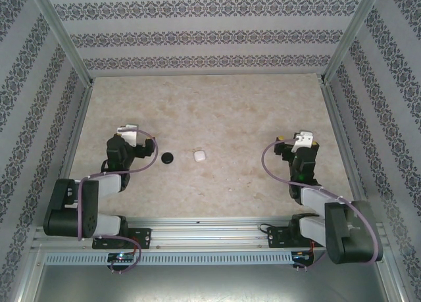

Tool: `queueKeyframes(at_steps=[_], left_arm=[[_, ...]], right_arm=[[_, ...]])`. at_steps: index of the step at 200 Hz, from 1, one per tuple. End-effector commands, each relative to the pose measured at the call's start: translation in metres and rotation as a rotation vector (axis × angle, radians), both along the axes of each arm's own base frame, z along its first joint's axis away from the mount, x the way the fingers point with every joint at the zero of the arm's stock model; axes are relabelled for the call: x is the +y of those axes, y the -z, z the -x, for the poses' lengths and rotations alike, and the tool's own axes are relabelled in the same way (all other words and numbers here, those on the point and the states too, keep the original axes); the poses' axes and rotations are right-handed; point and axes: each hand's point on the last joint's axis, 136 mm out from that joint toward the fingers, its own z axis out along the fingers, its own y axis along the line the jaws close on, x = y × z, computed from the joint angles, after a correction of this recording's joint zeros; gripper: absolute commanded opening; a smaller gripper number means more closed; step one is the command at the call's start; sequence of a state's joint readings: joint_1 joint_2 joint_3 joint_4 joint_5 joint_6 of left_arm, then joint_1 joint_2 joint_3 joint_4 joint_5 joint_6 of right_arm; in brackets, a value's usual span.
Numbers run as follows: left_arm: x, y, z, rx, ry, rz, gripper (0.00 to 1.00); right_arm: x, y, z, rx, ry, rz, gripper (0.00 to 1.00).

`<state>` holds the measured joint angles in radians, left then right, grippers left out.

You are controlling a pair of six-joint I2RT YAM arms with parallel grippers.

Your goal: Insert the wireless bluetooth earbuds into the charging case

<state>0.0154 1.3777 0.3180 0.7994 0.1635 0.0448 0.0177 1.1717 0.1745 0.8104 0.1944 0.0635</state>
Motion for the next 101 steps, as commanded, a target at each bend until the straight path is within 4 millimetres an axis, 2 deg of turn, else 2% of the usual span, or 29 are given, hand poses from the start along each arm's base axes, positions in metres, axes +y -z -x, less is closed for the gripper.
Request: queueKeyframes(at_steps=[1, 50, 101], left_arm=[[-0.002, -0.014, -0.002, -0.117, 0.02, 0.02, 1.0], [-0.003, 0.001, -0.005, -0.122, 0.025, 0.016, 1.0], [-0.002, 0.013, -0.019, -0.054, 0.023, 0.017, 1.0]], right_arm=[[-0.005, -0.019, -0.008, -0.097, -0.01, -0.013, 0.98], [0.002, -0.012, -0.023, -0.093, -0.065, -0.063, 0.98], [0.003, 0.014, -0.049, -0.007, -0.039, -0.046, 0.98]])
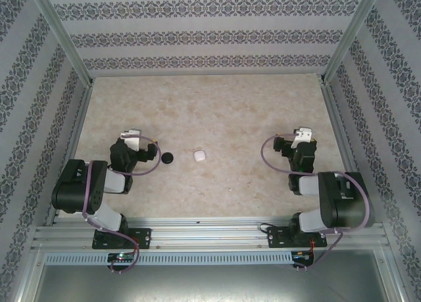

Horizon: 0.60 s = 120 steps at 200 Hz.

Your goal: Insert the wireless bluetooth earbuds into the charging case

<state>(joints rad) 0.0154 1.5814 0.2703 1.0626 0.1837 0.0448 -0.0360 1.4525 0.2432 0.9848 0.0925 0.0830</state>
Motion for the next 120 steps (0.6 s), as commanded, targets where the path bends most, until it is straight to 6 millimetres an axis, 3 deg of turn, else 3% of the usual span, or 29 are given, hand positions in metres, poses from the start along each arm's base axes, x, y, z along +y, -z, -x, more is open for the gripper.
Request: queueKeyframes(at_steps=[1, 10, 14, 43, 120], left_arm=[[0.001, -0.017, -0.016, -0.042, 0.005, 0.011, 1.0], [0.003, -0.015, -0.019, -0.015, -0.002, 0.012, 1.0], [0.004, -0.014, -0.021, -0.002, -0.008, 0.01, 1.0], [0.019, -0.01, -0.026, 0.029, -0.1, 0.015, 1.0], [0.018, -0.011, -0.025, 0.024, -0.1, 0.014, 1.0]], right_arm=[[0.006, -0.012, -0.02, -0.04, 0.001, 0.005, 0.98], [0.008, -0.005, -0.021, 0.014, 0.012, 0.035, 0.98], [0.01, -0.013, -0.028, 0.004, 0.015, 0.048, 0.98], [0.011, -0.014, -0.028, -0.002, 0.012, 0.056, 0.98], [0.011, -0.014, -0.028, -0.005, 0.01, 0.058, 0.98]])
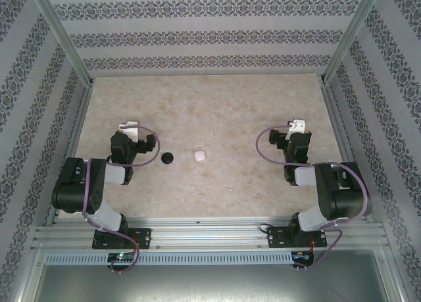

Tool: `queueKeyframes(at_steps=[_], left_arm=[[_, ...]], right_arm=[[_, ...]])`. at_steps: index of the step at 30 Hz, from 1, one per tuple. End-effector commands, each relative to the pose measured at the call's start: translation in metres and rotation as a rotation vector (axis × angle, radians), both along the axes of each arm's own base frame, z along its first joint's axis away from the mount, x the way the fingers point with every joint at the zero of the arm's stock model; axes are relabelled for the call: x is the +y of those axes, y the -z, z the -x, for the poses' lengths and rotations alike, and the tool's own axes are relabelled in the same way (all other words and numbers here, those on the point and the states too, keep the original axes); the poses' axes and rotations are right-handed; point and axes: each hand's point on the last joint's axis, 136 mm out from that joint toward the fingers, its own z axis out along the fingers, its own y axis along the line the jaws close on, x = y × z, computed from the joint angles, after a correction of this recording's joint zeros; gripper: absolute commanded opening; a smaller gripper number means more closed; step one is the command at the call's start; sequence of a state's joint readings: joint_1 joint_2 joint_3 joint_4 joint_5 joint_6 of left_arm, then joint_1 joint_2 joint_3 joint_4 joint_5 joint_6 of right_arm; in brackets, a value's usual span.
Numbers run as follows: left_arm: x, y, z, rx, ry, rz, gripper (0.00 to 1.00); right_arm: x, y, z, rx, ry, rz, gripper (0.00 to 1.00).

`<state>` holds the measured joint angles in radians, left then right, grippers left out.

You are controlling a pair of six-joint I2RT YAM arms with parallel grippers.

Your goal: Insert the wireless bluetooth earbuds into the charging case

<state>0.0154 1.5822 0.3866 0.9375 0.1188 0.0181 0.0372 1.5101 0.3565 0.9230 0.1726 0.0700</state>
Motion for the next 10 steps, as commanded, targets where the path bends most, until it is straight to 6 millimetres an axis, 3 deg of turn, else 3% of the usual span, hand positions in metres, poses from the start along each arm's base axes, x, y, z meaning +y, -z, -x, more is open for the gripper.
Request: queueKeyframes(at_steps=[1, 10], left_arm=[[0.0068, 0.0023, -0.0004, 0.012, -0.03, 0.011, 1.0], [0.0072, 0.0022, -0.0004, 0.012, -0.031, 0.011, 1.0]], right_arm=[[-0.0026, -0.0052, -0.0023, -0.013, 0.011, 0.021, 0.98], [-0.0012, -0.0047, -0.003, -0.01, -0.004, 0.015, 0.98]])
